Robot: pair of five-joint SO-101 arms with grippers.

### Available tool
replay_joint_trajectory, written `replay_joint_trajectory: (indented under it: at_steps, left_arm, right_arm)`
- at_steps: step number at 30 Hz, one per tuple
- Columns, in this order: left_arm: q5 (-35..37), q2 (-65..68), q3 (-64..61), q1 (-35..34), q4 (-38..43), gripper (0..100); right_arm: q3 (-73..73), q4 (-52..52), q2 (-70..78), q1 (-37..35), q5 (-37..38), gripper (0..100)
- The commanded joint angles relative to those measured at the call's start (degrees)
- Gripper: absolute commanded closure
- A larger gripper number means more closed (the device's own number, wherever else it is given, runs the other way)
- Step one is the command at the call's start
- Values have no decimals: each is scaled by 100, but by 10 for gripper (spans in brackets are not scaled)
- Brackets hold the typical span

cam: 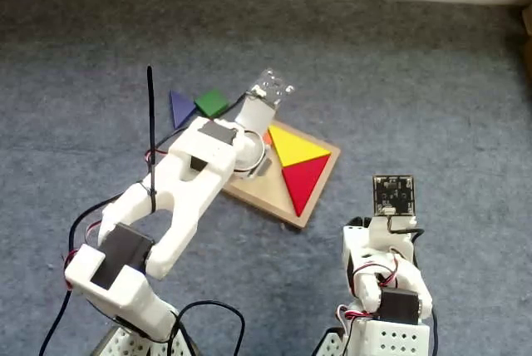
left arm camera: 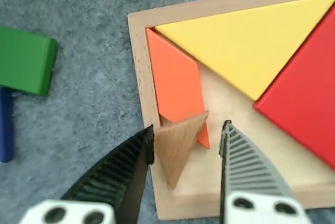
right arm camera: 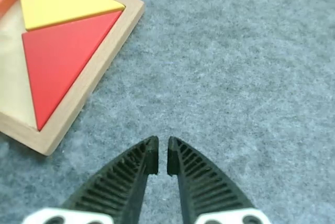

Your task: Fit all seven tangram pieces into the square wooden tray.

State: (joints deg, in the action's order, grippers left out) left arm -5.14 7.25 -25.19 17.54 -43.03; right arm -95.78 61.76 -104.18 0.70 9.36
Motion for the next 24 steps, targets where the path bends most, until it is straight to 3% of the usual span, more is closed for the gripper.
replay_joint_trajectory:
  at_steps: [1, 15, 24]
  left_arm:
    - [114, -303, 224, -92, -62, 779]
    - [141, -1182, 277, -620, -949, 783]
    - [114, -1314, -330, -787, -413, 784]
  right_arm:
    - [-813, -110, -48, 75, -9, 954]
    - [-813, -110, -48, 75, -9, 954]
    - [-813, -110, -48, 75, -9, 954]
